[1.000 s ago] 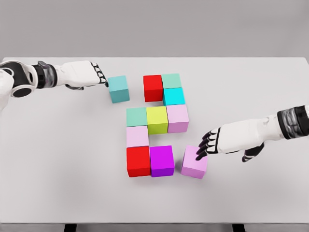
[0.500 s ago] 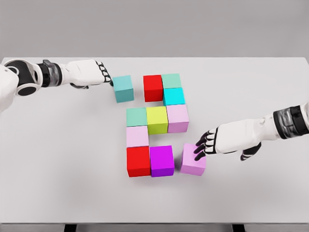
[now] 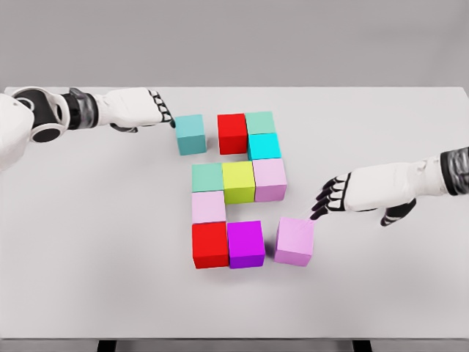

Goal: Assemble the squares on the desktop into the number 2

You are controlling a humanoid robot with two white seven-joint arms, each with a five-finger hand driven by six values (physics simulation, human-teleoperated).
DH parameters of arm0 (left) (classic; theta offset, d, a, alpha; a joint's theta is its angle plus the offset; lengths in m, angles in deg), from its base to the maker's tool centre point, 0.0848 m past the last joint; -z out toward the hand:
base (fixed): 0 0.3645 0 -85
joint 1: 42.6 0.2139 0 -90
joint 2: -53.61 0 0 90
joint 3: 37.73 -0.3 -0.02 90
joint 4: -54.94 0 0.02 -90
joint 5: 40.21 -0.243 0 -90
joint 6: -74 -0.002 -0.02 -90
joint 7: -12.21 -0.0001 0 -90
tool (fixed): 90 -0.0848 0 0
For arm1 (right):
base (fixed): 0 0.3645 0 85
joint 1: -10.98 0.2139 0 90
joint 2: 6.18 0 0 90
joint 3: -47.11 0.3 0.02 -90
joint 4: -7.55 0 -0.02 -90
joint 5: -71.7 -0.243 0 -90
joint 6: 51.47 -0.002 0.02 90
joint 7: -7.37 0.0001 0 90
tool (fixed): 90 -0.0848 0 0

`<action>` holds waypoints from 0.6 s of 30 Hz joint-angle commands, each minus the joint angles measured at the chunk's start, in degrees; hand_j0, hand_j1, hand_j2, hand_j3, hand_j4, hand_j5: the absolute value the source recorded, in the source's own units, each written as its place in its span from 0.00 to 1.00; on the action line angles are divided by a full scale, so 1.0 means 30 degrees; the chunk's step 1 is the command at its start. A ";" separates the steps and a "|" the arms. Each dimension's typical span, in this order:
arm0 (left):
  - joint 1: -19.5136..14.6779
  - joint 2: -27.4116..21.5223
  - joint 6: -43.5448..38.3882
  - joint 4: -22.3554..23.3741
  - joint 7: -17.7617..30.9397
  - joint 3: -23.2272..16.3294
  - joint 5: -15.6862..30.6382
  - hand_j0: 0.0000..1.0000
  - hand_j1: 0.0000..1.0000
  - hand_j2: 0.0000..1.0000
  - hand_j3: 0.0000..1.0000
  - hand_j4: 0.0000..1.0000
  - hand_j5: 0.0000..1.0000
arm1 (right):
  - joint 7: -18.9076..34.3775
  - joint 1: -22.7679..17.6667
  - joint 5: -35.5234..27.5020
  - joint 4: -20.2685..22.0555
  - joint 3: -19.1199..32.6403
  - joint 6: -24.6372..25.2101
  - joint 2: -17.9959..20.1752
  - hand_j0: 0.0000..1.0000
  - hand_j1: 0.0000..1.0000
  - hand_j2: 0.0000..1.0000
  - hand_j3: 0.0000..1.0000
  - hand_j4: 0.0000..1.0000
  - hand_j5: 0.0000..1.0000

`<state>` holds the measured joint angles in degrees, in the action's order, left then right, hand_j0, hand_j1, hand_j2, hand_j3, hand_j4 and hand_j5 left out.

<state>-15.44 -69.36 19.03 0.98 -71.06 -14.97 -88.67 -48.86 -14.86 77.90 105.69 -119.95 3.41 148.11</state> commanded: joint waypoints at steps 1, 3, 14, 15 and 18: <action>0.0000 0.0091 -0.0011 0.0027 -0.0017 0.0029 0.0072 0.81 0.81 0.81 0.81 0.81 0.81 | 0.0021 0.0000 -0.0044 -0.1015 0.0079 0.0039 0.0189 1.00 1.00 1.00 1.00 1.00 1.00; 0.0000 0.0120 -0.0011 0.0027 -0.0017 0.0059 0.0072 0.81 0.81 0.81 0.81 0.81 0.81 | 0.0021 0.0000 0.0015 -0.1103 0.0020 0.0039 0.0453 1.00 1.00 1.00 1.00 1.00 1.00; 0.0088 -0.0173 -0.0011 -0.0061 -0.0017 0.0029 0.0160 0.81 0.81 0.81 0.81 0.81 0.81 | 0.0079 -0.0029 0.0571 -0.0927 -0.0888 0.0039 0.0248 1.00 1.00 1.00 1.00 1.00 1.00; 0.0117 -0.0290 -0.0011 -0.0149 0.0012 0.0000 0.0160 0.81 0.81 0.81 0.81 0.81 0.81 | 0.0079 -0.0029 0.0571 -0.0927 -0.1092 0.0039 0.0190 1.00 1.00 1.00 1.00 1.00 1.00; 0.0146 -0.0290 -0.0011 -0.0237 -0.0017 -0.0059 0.0160 0.81 0.81 0.81 0.81 0.81 0.81 | 0.0079 -0.0029 0.0601 -0.0957 -0.1503 0.0039 -0.0074 1.00 1.00 1.00 1.00 1.00 1.00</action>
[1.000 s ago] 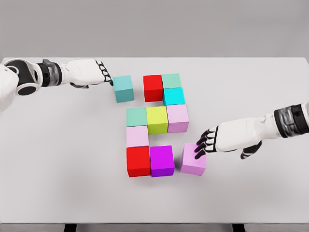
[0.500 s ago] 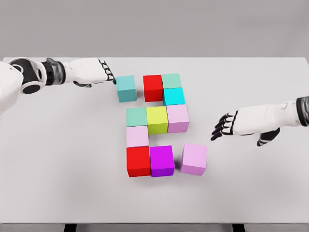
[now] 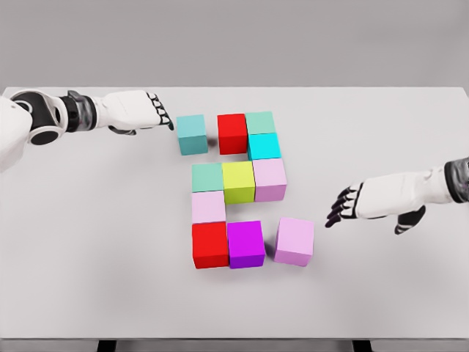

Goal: Assemble the squares on the desktop into the number 2

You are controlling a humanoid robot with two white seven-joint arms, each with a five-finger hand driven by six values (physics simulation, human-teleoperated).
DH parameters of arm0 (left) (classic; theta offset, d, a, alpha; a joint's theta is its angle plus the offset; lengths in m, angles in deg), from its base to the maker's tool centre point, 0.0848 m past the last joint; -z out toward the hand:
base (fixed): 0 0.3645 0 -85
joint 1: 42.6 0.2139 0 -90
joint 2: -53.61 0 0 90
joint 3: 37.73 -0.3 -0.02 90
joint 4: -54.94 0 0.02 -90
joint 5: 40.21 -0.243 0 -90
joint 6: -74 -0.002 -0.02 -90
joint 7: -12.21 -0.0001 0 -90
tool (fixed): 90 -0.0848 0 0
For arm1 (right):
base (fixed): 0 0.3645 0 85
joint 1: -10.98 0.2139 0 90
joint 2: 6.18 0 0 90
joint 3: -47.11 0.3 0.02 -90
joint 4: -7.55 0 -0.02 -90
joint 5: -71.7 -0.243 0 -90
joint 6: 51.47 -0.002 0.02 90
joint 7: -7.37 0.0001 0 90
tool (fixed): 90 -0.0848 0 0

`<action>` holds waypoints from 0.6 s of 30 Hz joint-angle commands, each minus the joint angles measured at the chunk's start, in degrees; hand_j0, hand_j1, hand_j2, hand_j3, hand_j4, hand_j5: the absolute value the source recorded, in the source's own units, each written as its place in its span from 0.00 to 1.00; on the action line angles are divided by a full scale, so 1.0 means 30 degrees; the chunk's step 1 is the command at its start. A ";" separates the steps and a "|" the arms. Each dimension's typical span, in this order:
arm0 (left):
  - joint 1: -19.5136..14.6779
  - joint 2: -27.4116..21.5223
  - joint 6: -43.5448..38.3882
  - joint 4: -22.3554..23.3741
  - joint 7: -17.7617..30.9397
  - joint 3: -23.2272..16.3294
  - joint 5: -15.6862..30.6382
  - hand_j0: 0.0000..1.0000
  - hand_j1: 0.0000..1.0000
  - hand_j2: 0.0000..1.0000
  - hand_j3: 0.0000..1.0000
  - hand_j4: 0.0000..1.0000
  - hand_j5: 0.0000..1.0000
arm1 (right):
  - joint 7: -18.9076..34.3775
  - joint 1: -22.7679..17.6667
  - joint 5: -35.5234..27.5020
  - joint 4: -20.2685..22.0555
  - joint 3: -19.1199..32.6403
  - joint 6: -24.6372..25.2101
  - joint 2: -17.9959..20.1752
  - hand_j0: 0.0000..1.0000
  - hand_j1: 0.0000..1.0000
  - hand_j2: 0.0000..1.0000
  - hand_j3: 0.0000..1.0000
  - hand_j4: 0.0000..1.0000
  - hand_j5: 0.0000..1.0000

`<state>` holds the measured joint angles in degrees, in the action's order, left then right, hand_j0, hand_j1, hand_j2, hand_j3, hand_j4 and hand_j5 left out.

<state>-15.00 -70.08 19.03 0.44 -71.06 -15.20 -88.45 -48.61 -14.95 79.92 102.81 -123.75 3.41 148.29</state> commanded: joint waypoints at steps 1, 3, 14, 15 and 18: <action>0.0000 -0.0049 -0.0012 -0.0261 -0.0017 -0.0039 0.0086 0.81 0.81 0.81 0.81 0.81 0.81 | -0.0004 0.0000 -0.0072 0.0003 -0.0265 0.0039 -0.0220 1.00 1.00 1.00 1.00 1.00 1.00; 0.0029 -0.0049 -0.0012 -0.0438 -0.0017 -0.0069 0.0086 0.81 0.81 0.81 0.81 0.81 0.81 | -0.0004 0.0000 -0.0101 0.0033 -0.0265 0.0039 -0.0337 1.00 1.00 1.00 1.00 1.00 1.00; 0.0088 0.0009 -0.0012 -0.0878 0.0012 -0.0069 0.0086 0.81 0.81 0.81 0.81 0.81 0.81 | -0.0004 0.0000 -0.0101 -0.0026 -0.0235 0.0039 -0.1275 1.00 1.00 1.00 1.00 1.00 1.00; 0.0088 0.0009 -0.0012 -0.0878 0.0012 -0.0069 0.0086 0.81 0.81 0.81 0.81 0.81 0.81 | -0.0004 0.0000 -0.0101 -0.0026 -0.0206 0.0039 -0.1334 1.00 1.00 1.00 1.00 1.00 1.00; 0.0088 0.0038 -0.0012 -0.0732 0.0012 -0.0069 0.0027 0.81 0.81 0.81 0.81 0.81 0.81 | -0.0004 0.0000 -0.0101 -0.0026 -0.0147 0.0039 -0.1421 1.00 1.00 1.00 1.00 1.00 1.00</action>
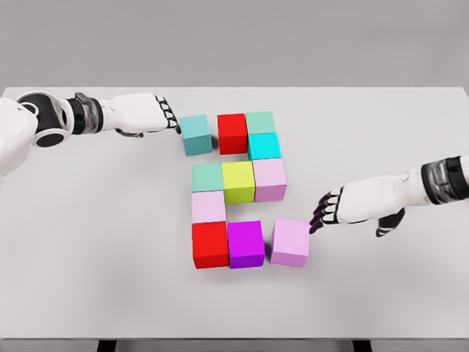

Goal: Assemble the squares on the desktop into the number 2

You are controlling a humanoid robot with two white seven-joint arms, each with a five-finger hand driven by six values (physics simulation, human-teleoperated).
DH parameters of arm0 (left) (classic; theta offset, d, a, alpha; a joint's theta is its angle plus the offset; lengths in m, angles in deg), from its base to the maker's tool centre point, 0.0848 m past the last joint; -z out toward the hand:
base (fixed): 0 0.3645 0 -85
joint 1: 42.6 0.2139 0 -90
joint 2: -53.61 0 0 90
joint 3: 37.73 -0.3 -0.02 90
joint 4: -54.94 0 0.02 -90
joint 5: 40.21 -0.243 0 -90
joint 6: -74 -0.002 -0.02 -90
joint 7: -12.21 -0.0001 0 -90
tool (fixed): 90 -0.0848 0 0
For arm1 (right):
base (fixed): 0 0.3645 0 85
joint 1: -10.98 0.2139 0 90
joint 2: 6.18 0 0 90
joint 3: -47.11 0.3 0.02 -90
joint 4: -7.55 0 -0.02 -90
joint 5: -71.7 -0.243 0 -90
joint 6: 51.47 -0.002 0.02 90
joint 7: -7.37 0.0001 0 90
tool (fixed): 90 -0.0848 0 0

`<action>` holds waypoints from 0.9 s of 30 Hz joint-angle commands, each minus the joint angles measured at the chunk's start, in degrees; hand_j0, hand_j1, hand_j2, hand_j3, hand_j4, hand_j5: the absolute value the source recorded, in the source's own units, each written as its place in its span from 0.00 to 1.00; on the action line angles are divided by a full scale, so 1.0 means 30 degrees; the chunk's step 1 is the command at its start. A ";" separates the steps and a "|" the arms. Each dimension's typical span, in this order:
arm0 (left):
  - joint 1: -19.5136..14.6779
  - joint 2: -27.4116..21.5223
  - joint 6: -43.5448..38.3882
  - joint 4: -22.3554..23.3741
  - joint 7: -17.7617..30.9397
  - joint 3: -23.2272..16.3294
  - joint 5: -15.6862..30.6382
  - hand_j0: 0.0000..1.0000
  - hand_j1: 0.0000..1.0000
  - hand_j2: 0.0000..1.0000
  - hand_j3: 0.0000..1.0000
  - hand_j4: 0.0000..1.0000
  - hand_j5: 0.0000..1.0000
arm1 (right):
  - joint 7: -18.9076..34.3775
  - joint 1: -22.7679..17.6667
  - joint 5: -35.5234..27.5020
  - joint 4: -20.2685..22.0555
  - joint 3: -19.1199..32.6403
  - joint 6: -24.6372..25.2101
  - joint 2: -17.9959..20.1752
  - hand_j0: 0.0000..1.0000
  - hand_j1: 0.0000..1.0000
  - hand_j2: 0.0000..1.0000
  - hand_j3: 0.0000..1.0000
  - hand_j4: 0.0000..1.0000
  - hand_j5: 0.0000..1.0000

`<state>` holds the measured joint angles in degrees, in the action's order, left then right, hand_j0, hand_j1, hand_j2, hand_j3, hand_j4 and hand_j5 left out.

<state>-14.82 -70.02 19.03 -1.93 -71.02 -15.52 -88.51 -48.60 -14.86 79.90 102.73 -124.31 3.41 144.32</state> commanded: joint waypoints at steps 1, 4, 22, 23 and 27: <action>0.0000 -0.0013 -0.0011 0.0118 0.0000 0.0037 0.0046 0.81 0.81 0.81 0.81 0.81 0.81 | -0.0005 -0.0001 -0.0096 0.0001 0.0098 0.0040 -0.0100 1.00 1.00 1.00 1.00 1.00 1.00; -0.0029 -0.0013 -0.0011 0.0351 -0.0029 0.0037 0.0016 0.81 0.81 0.81 0.81 0.81 0.81 | -0.0005 -0.0001 -0.0126 -0.0028 0.0156 0.0040 -0.0217 1.00 1.00 1.00 1.00 1.00 1.00; -0.0205 0.0720 -0.0011 0.1319 0.0000 0.0212 0.0016 0.81 0.81 0.81 0.81 0.81 0.81 | -0.0034 0.0087 -0.0243 0.0031 0.0215 0.0040 -0.0598 1.00 1.00 1.00 1.00 1.00 1.00; -0.0205 0.0778 -0.0011 0.1319 0.0000 0.0212 0.0016 0.81 0.81 0.81 0.81 0.81 0.81 | -0.0034 0.0087 -0.0272 0.0031 0.0215 0.0040 -0.0656 1.00 1.00 1.00 1.00 1.00 1.00; -0.0205 0.0808 -0.0011 0.1231 0.0000 0.0212 0.0046 0.81 0.81 0.81 0.81 0.81 0.81 | -0.0034 0.0116 -0.0272 0.0031 0.0215 0.0040 -0.0803 1.00 1.00 1.00 1.00 1.00 1.00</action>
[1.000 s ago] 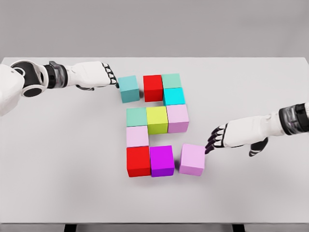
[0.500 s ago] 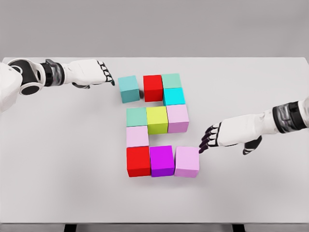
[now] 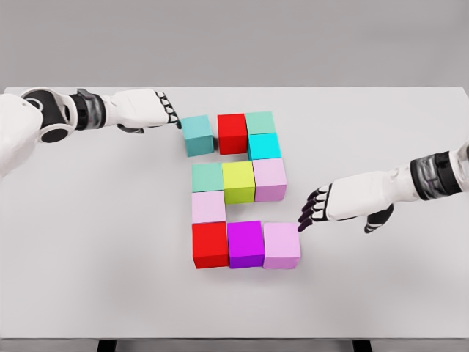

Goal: Assemble the squares on the desktop into the number 2

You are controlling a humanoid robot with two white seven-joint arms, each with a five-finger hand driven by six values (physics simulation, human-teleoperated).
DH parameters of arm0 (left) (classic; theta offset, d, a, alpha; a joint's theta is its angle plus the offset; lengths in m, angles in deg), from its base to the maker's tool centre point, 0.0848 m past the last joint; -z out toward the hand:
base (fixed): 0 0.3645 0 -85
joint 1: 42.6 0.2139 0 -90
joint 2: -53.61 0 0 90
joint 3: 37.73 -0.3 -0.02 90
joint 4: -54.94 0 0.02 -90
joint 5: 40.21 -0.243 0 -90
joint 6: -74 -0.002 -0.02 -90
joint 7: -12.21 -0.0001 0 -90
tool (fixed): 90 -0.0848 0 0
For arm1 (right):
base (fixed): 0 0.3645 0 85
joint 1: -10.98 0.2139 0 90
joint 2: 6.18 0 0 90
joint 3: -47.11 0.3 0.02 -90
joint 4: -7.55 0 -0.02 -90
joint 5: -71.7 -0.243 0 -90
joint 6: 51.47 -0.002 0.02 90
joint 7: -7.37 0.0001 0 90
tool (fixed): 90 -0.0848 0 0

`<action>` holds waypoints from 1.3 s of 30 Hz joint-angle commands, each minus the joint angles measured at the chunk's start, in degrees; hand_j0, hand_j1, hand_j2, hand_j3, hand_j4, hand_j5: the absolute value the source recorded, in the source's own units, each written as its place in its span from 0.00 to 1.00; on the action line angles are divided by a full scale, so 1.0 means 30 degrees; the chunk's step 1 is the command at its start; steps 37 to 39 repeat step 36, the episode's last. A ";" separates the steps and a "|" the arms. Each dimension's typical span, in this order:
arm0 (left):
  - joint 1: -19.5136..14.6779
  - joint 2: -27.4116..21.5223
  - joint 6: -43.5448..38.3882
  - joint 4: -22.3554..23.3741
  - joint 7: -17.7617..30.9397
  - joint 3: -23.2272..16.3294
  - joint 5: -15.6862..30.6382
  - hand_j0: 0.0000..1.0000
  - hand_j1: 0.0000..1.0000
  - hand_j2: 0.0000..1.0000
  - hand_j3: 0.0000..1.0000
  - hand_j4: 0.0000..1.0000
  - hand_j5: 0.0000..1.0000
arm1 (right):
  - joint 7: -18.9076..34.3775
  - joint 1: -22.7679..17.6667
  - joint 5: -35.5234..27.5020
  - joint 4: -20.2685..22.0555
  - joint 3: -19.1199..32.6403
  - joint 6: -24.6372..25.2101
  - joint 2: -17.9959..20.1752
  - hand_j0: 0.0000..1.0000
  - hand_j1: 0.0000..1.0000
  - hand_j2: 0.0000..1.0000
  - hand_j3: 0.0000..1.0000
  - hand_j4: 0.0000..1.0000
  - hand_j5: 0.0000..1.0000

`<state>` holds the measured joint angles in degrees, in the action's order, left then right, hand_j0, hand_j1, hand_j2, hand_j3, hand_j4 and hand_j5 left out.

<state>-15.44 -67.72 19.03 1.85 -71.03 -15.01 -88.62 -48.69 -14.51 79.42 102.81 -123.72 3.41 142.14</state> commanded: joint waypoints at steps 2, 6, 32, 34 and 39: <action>0.0000 0.0247 -0.0012 -0.0059 0.0002 0.0043 0.0084 0.81 0.81 0.81 0.81 0.81 0.81 | -0.0006 0.0000 -0.0110 0.0004 0.0016 0.0041 -0.0105 1.00 1.00 1.00 1.00 1.00 1.00; -0.0029 0.0305 -0.0012 -0.0117 0.0089 0.0043 0.0084 0.81 0.81 0.81 0.81 0.81 0.81 | -0.0006 0.0029 -0.0110 0.0004 0.0016 0.0041 -0.0193 1.00 1.00 1.00 1.00 1.00 1.00; 0.0585 -0.7604 -0.0012 -0.1319 -0.0057 0.0600 0.3980 1.00 1.00 1.00 1.00 1.00 1.00 | -0.0094 -1.0720 -0.7024 -0.0289 1.3520 0.0041 0.2328 1.00 1.00 1.00 1.00 1.00 1.00; 0.0966 -0.8103 -0.0012 -0.1319 -0.0057 0.0600 0.4274 1.00 1.00 1.00 1.00 1.00 1.00 | -0.0036 -1.2099 -0.6965 -0.0319 1.5073 0.0041 0.1770 1.00 1.00 1.00 1.00 1.00 1.00; 0.1113 -0.8074 -0.0012 -0.1319 -0.0057 0.0600 0.4245 1.00 1.00 1.00 1.00 1.00 1.00 | -0.0036 -1.2568 -0.6907 -0.0377 1.5631 0.0041 0.1770 1.00 1.00 1.00 1.00 1.00 1.00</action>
